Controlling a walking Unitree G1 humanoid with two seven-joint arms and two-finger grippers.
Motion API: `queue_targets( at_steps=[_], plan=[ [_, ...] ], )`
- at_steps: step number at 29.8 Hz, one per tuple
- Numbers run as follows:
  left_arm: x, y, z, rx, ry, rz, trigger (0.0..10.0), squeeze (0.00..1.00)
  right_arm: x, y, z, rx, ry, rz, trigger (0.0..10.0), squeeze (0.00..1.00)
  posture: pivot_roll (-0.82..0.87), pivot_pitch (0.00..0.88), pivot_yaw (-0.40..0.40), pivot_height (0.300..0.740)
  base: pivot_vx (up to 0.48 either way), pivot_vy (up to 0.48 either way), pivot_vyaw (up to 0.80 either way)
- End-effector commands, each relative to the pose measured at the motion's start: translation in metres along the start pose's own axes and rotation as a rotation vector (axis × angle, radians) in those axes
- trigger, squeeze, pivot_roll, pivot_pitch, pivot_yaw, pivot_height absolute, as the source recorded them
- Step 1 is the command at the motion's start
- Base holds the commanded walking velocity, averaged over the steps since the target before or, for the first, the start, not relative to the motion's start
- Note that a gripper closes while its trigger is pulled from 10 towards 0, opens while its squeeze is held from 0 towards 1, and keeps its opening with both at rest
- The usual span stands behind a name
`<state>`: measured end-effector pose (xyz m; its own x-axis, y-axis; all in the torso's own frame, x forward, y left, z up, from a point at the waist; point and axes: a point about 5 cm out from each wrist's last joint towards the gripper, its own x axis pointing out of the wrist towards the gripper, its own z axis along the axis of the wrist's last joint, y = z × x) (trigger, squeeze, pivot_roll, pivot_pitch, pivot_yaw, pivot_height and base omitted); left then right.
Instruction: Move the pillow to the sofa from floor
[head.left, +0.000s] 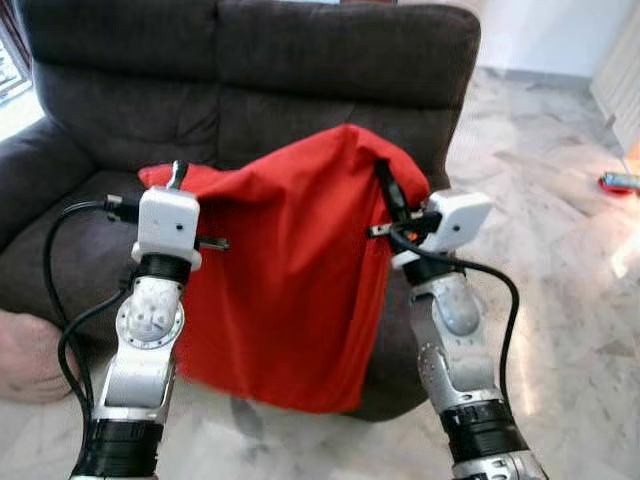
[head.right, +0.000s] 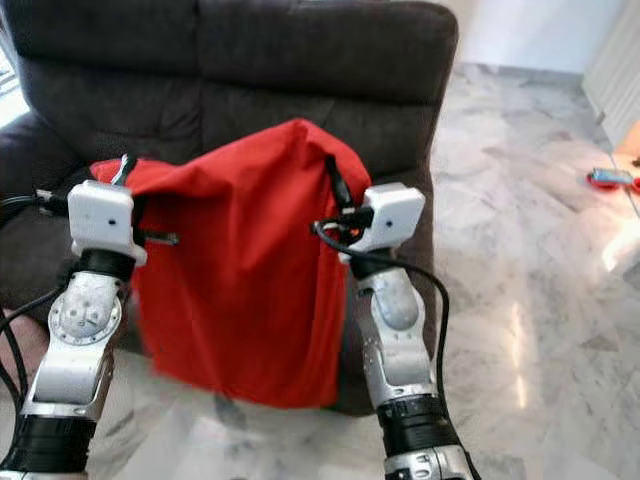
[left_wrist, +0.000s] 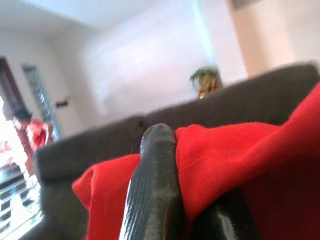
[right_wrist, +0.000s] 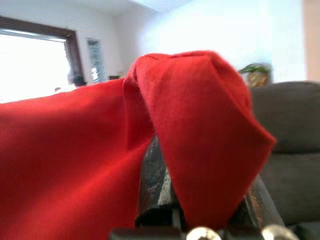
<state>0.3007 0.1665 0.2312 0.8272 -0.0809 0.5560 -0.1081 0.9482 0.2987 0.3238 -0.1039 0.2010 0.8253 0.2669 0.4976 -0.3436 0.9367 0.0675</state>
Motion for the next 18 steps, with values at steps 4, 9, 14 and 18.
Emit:
queue_targets(
  at_steps=[4,9,14,18],
  plan=[
    [0.011,0.0,0.025,-0.016,-0.109,0.005,10.0,0.0,0.017,-0.001,0.043,-0.016,-0.188,-0.004,10.0,0.0,0.13,0.041,-0.007,0.74,0.42,0.0,0.0],
    [0.011,0.002,0.028,-0.016,-0.116,0.01,10.0,0.0,0.02,-0.002,0.049,-0.023,-0.209,-0.007,10.0,0.0,0.14,0.042,-0.01,0.74,0.421,0.0,0.0],
    [0.012,0.002,0.03,-0.018,-0.122,0.012,10.0,0.0,0.024,0.001,0.057,-0.017,-0.235,0.004,10.0,0.0,0.14,0.041,-0.011,0.74,0.421,0.0,0.0],
    [0.013,0.001,0.031,-0.021,-0.125,0.011,10.0,0.0,0.026,0.003,0.058,-0.019,-0.237,0.012,10.0,0.0,0.13,0.039,-0.012,0.74,0.421,0.0,0.0]
  ],
)
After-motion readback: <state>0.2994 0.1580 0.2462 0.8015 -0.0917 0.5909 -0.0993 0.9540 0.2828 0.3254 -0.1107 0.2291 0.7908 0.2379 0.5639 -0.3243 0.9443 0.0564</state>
